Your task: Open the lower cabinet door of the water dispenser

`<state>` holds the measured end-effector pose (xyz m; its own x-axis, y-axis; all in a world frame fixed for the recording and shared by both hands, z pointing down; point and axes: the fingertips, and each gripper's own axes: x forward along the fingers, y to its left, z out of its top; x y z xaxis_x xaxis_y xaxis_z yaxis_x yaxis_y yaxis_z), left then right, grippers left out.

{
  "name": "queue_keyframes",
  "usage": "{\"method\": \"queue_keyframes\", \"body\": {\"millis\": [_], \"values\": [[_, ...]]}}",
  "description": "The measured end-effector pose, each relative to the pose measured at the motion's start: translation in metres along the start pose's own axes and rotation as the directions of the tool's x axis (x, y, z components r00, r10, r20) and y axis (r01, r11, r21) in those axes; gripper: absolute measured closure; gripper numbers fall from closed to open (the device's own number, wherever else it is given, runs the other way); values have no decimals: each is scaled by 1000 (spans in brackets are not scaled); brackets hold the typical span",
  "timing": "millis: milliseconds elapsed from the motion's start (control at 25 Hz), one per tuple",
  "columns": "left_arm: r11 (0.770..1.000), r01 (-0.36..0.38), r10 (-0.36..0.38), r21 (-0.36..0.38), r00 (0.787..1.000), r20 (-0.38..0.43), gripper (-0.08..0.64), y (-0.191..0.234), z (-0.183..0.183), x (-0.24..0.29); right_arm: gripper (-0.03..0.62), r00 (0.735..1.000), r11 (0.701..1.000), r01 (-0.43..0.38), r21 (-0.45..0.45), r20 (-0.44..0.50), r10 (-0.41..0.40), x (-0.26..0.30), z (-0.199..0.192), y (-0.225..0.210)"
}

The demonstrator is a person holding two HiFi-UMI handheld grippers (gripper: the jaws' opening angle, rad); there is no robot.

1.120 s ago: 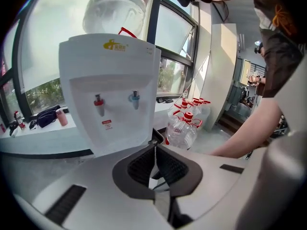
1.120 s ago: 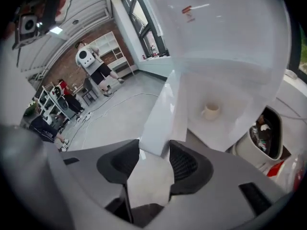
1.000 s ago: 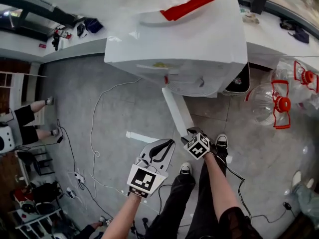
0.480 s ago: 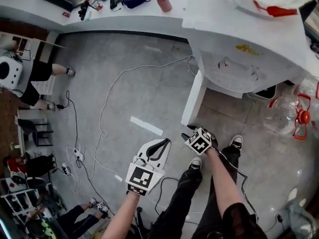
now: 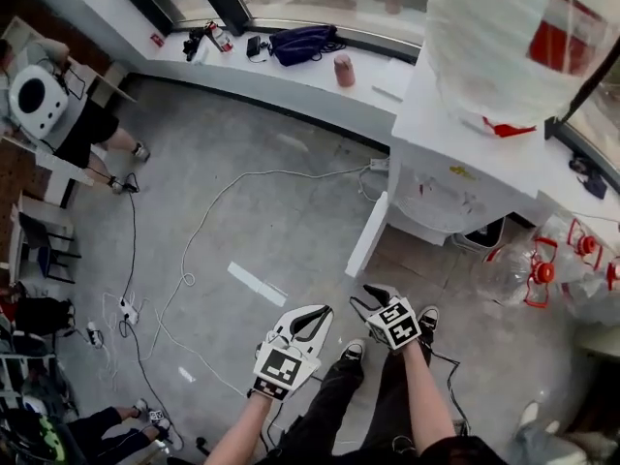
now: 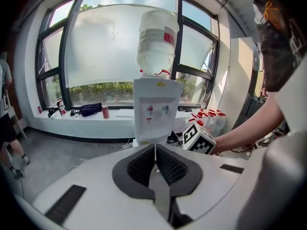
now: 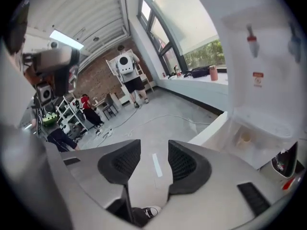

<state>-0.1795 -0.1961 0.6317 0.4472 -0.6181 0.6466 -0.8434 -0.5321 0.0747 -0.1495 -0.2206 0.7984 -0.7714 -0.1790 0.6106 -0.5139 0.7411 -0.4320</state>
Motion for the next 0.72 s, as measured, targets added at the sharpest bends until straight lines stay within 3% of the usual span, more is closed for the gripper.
{"method": "queue_keyframes", "body": {"millis": [160,320,440,720], "values": [[999,-14,13,33,999,37,540,1,24,-32,408,992,999,48,-1,114,-47,-66,59,19],[1000,-7,7,-2,998,66,540,-8,39,-71,425,979,995,94,-14,183,-90,-135,100,54],[999,45,-45,-2,994,103,540,-32,48,-103,431,964,989,148,-20,227,-139,-182,119,86],[979,176,-191,107,969,156,540,-74,69,-166,440,920,967,254,-10,312,-238,-261,144,161]]}}
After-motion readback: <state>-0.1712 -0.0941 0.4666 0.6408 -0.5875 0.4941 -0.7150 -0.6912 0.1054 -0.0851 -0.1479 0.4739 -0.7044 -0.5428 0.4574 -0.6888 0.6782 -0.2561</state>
